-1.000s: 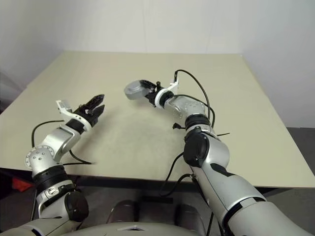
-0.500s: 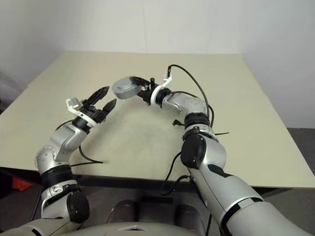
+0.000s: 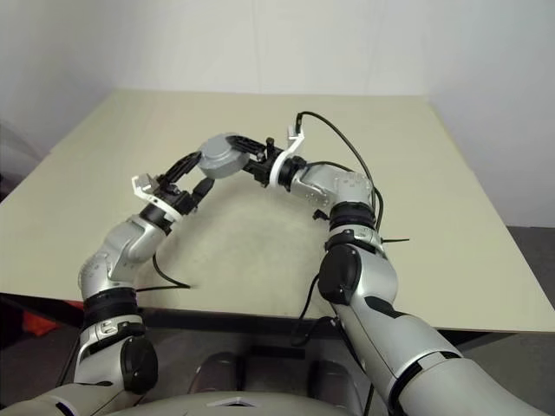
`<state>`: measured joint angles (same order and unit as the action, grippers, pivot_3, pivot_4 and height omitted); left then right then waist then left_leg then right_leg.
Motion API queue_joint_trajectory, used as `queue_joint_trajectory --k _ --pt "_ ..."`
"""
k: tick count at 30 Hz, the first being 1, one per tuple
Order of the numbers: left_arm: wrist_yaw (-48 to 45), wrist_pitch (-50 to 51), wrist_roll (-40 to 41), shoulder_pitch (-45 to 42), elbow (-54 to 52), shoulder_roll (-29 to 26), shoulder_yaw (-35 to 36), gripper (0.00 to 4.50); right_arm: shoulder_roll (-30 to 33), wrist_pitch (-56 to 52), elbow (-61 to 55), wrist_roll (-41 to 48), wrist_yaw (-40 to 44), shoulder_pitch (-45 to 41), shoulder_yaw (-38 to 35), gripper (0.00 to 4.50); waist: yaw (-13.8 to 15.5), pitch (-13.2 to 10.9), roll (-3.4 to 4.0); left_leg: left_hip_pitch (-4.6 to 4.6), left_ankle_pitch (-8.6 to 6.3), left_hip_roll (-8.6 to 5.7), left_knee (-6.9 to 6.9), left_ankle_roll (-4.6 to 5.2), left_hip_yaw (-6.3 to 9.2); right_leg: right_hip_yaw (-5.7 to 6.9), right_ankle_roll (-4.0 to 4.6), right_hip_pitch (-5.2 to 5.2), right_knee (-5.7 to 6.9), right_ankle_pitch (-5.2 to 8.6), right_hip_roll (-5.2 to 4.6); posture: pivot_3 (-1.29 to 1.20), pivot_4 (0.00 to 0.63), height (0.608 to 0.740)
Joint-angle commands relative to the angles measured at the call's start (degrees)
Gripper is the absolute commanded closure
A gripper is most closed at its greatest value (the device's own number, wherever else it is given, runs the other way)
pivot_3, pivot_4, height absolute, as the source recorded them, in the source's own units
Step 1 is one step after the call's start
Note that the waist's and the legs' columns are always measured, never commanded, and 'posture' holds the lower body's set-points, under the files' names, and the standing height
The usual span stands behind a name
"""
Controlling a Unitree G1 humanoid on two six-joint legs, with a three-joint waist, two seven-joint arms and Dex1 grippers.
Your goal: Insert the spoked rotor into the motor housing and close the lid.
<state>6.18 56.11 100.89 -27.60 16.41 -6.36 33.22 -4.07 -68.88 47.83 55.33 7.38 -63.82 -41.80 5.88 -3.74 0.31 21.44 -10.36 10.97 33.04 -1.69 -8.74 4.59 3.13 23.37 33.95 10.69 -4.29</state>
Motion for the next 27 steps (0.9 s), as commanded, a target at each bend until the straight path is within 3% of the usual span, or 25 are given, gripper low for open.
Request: queue_joint_trajectory --k 1,6,16,20,27 --pt "-1.10 0.66 2.22 -1.96 -0.83 -0.41 -1.89 0.99 -1.02 -1.42 -3.36 3.26 0.99 -1.01 0.66 2.52 -0.01 0.00 0.00 0.00 0.00 0.00 0.00 0.00 0.00 0.00 0.00 0.00 0.00 0.00 0.00 0.00 0.000 0.740" --pt "-0.97 0.69 3.27 -0.68 -1.91 -1.14 -2.22 0.99 -1.15 -1.03 -3.79 3.15 0.67 -0.65 1.03 2.52 -0.02 0.00 0.00 0.00 0.00 0.00 0.00 -0.01 0.00 0.00 -0.01 0.00 0.01 -0.01 0.00 0.00 0.000 0.740" --pt "-5.06 -3.75 -6.37 2.62 -7.08 -2.96 -4.79 0.99 -1.02 0.76 -3.70 2.18 1.13 0.00 3.39 2.52 -0.13 0.00 0.00 -0.02 0.01 0.00 0.03 -0.01 0.02 0.00 -0.02 -0.04 0.03 -0.01 0.00 0.00 0.000 0.740" --pt "-5.68 -3.40 -4.65 2.76 -7.47 -2.46 -4.93 0.01 -0.94 1.30 -3.42 2.22 1.14 0.08 3.98 2.52 -0.13 0.00 0.00 -0.03 0.02 0.00 0.06 -0.03 0.03 0.00 -0.03 -0.04 0.08 -0.01 0.00 0.00 0.000 0.740" --pt "-4.74 -1.06 3.09 3.05 -6.78 -2.13 -4.69 0.01 -0.51 2.14 -2.78 1.56 1.72 0.55 4.69 2.52 -0.13 0.00 -0.01 -0.08 0.03 0.00 0.14 -0.05 0.03 -0.02 0.00 -0.03 0.27 0.01 0.00 0.00 0.000 0.740"
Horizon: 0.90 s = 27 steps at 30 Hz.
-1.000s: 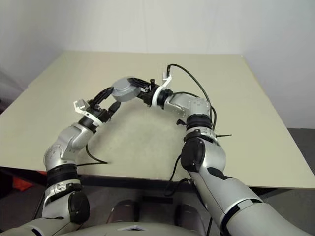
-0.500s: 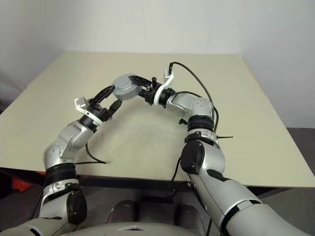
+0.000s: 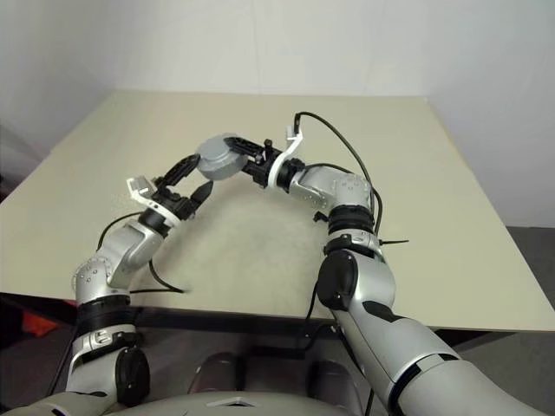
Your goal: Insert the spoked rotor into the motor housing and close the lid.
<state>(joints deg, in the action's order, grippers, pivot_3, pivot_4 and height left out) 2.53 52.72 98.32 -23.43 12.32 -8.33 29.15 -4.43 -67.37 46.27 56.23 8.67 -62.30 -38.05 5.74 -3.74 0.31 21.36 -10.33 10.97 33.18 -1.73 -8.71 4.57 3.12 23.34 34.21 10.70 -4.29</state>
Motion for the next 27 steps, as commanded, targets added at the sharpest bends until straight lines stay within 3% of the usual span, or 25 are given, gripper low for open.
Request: queue_joint_trajectory --k 1,14,27 --pt "-1.13 2.80 6.63 -0.95 -2.88 -0.32 -0.90 0.01 -0.11 0.75 -1.12 0.51 0.59 -0.89 1.10 2.52 0.01 0.00 0.00 -0.03 0.01 0.00 0.00 -0.02 0.00 -0.01 0.02 0.00 0.05 0.02 0.00 0.00 0.000 0.740" --pt "-0.06 1.65 11.49 -0.66 -3.44 -2.77 -2.06 0.01 1.07 3.54 2.43 -2.38 3.97 -0.95 3.65 2.52 0.01 -0.02 -0.06 -0.26 0.25 0.01 0.10 -0.42 0.02 -0.08 -0.15 0.00 0.53 0.36 0.00 0.00 0.000 0.740" --pt "-6.81 1.25 2.22 -9.14 9.68 -1.51 -3.26 0.01 1.53 4.17 3.40 -2.40 5.28 -1.65 4.28 2.52 0.11 -0.05 -0.11 -0.23 0.26 0.00 0.09 -0.42 0.05 -0.08 -0.13 0.00 0.52 0.35 0.00 0.00 0.000 0.740"
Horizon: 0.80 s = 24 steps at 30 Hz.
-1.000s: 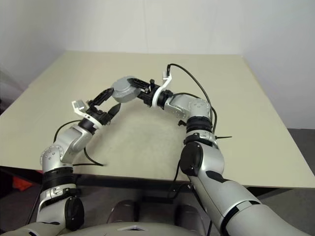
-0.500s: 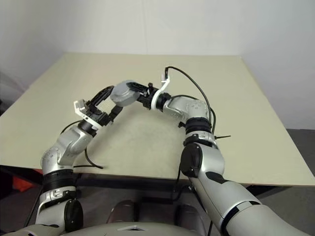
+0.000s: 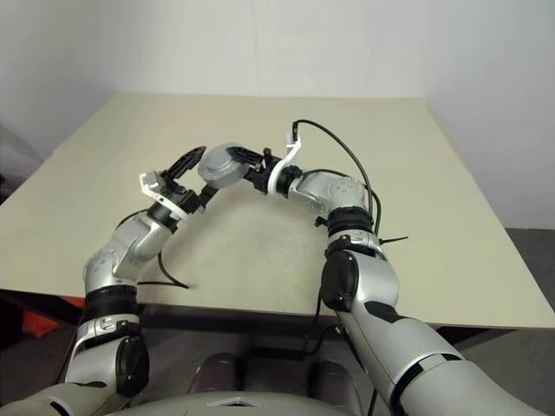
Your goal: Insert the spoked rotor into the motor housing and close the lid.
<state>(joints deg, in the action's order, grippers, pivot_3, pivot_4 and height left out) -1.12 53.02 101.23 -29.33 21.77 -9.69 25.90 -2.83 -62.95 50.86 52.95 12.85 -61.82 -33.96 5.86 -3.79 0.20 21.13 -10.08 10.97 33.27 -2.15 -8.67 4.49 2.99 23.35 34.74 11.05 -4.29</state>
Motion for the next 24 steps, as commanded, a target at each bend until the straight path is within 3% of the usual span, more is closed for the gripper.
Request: queue_joint_trajectory --k 1,9,15,24 --pt "-3.67 1.23 -1.25 -3.82 0.96 -0.19 -0.01 0.01 0.02 -0.29 -1.24 0.92 1.08 -2.13 0.15 2.52 -0.03 0.00 0.00 0.00 0.00 0.00 0.00 0.00 0.00 0.00 0.01 0.00 0.00 0.00 0.00 0.00 0.000 0.740" --pt "-6.08 3.00 -4.39 -4.54 1.90 -0.23 0.50 0.01 0.53 0.17 -1.47 0.86 1.02 -1.90 -0.05 2.52 -0.03 -0.01 -0.01 0.01 0.00 0.00 -0.01 0.00 0.00 0.00 0.30 0.01 0.00 -0.17 0.00 0.00 0.000 0.740" --pt "-6.27 3.47 -4.55 -3.86 0.45 -0.21 1.51 1.55 0.65 0.69 -0.70 0.63 1.23 -2.12 -0.11 2.52 0.00 -0.01 0.00 0.01 0.00 0.00 -0.01 0.01 0.01 0.00 0.31 0.01 0.00 -0.17 0.00 0.00 0.000 0.740" --pt "-5.51 3.16 -4.09 -1.83 -2.94 0.06 2.57 1.55 0.88 1.59 1.14 0.64 0.99 -2.85 -0.79 2.52 0.00 -0.01 -0.01 0.01 0.00 0.00 -0.01 0.01 0.01 0.01 0.33 0.01 0.00 -0.17 0.00 0.00 0.000 0.740"
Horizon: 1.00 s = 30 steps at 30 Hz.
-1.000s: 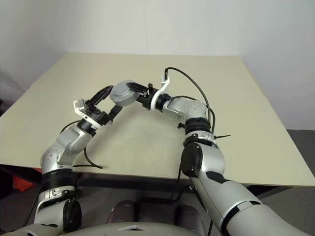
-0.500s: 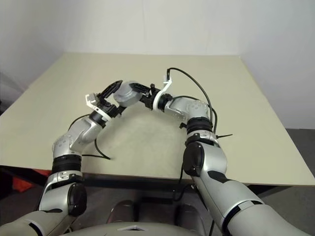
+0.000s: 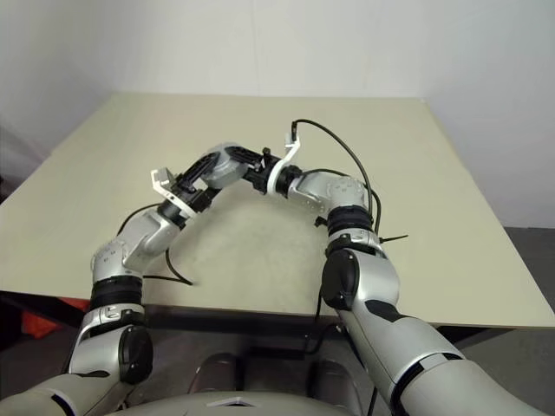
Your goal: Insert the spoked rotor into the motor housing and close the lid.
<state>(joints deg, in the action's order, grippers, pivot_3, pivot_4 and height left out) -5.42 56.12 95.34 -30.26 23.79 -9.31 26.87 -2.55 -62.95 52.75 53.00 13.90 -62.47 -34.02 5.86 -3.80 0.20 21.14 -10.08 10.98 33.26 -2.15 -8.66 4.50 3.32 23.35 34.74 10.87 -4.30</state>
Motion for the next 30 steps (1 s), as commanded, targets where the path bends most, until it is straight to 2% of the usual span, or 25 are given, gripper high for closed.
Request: queue_joint_trajectory --k 1,10,14,25,30 --pt "-1.14 -0.01 1.79 -0.77 -5.25 -0.27 1.61 1.55 0.60 1.60 -0.67 0.59 -0.07 -2.23 -0.75 2.52 0.00 0.00 0.00 0.00 0.00 0.00 0.00 0.00 0.00 0.00 0.00 0.00 0.00 0.00 0.00 0.00 0.000 0.740" --pt "-0.42 -0.59 1.87 0.23 -6.96 -0.25 1.86 1.55 0.68 2.35 -0.12 0.36 -0.70 -2.08 -0.96 2.52 -0.01 0.00 0.00 0.00 0.00 0.00 0.00 0.00 0.00 0.00 0.00 0.00 0.00 0.00 0.00 0.00 0.000 0.740" --pt "0.05 -1.74 1.12 0.33 -6.79 -0.25 2.10 2.28 0.59 2.52 -0.19 0.36 -1.02 -2.02 -0.96 2.52 0.00 0.00 0.00 0.00 0.00 0.00 0.00 0.00 0.00 0.00 0.01 0.00 0.00 0.00 0.00 0.00 0.000 0.740" --pt "0.32 -1.84 1.12 0.27 -6.60 -0.09 1.88 2.28 0.44 3.98 -2.26 -1.30 1.48 -0.92 1.61 2.52 0.00 0.00 -0.01 0.00 0.00 0.00 0.00 0.00 0.00 0.00 0.00 0.00 0.00 0.00 0.00 0.00 0.000 0.740" --pt "0.39 -1.93 0.95 0.31 -6.72 -0.05 1.87 2.28 0.35 6.97 -3.44 -3.66 2.14 -0.38 3.92 0.93 0.01 -0.01 -0.02 0.00 0.00 0.00 0.00 0.00 0.01 0.00 0.00 -0.01 0.00 0.00 0.00 0.00 0.000 0.740"
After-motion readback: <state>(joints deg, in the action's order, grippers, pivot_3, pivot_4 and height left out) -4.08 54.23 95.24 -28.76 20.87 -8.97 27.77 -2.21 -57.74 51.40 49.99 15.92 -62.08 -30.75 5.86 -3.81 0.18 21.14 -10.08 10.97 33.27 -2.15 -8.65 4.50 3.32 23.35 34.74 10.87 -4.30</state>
